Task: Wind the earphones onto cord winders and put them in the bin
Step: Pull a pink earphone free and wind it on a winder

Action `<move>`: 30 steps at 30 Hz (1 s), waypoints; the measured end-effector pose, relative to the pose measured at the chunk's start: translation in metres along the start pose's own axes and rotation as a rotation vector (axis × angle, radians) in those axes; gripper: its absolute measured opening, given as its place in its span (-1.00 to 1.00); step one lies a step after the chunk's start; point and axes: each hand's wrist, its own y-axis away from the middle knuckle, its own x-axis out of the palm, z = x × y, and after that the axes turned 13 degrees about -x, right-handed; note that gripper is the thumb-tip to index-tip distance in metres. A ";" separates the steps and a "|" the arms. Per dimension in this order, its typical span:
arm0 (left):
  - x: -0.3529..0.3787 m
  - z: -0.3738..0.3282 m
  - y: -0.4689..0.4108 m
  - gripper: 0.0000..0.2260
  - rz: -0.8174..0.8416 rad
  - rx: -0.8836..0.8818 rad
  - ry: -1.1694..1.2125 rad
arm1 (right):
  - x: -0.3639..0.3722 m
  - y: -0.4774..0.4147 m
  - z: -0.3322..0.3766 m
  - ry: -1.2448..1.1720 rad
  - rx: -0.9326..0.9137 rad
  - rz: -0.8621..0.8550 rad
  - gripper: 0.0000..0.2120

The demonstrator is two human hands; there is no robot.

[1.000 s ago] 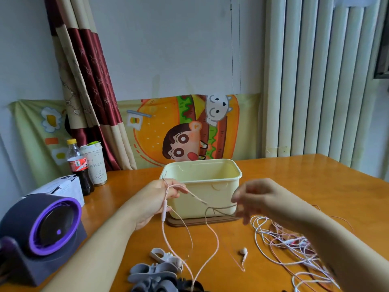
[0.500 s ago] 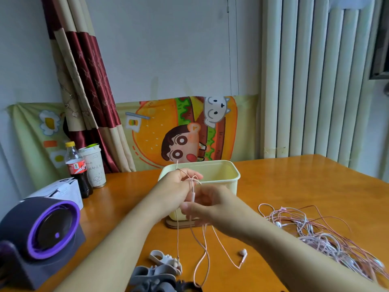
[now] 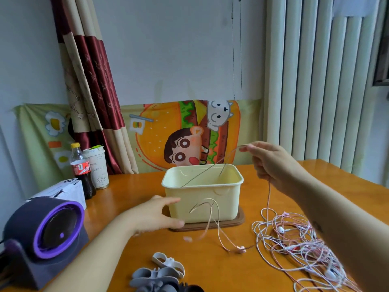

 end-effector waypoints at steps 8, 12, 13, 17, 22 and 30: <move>-0.008 -0.008 0.012 -0.86 0.040 0.040 0.021 | 0.007 -0.009 0.027 0.250 -0.154 0.205 -0.80; -0.011 -0.037 0.019 -0.69 -0.154 0.178 0.420 | 0.029 -0.004 0.032 0.358 -0.186 0.399 -0.79; -0.011 -0.046 0.022 -0.60 -0.128 0.241 0.523 | 0.033 -0.003 0.033 0.368 -0.203 0.433 -0.79; -0.003 -0.071 0.025 -0.76 -0.086 0.421 0.757 | 0.040 0.004 0.035 0.356 -0.277 0.541 -0.81; -0.017 -0.048 0.011 -0.80 -0.431 0.243 1.263 | 0.013 0.001 0.011 0.685 -0.277 0.465 -0.85; -0.020 -0.015 0.002 -0.78 -0.270 0.063 1.584 | -0.032 0.001 -0.069 0.594 0.286 0.154 -0.69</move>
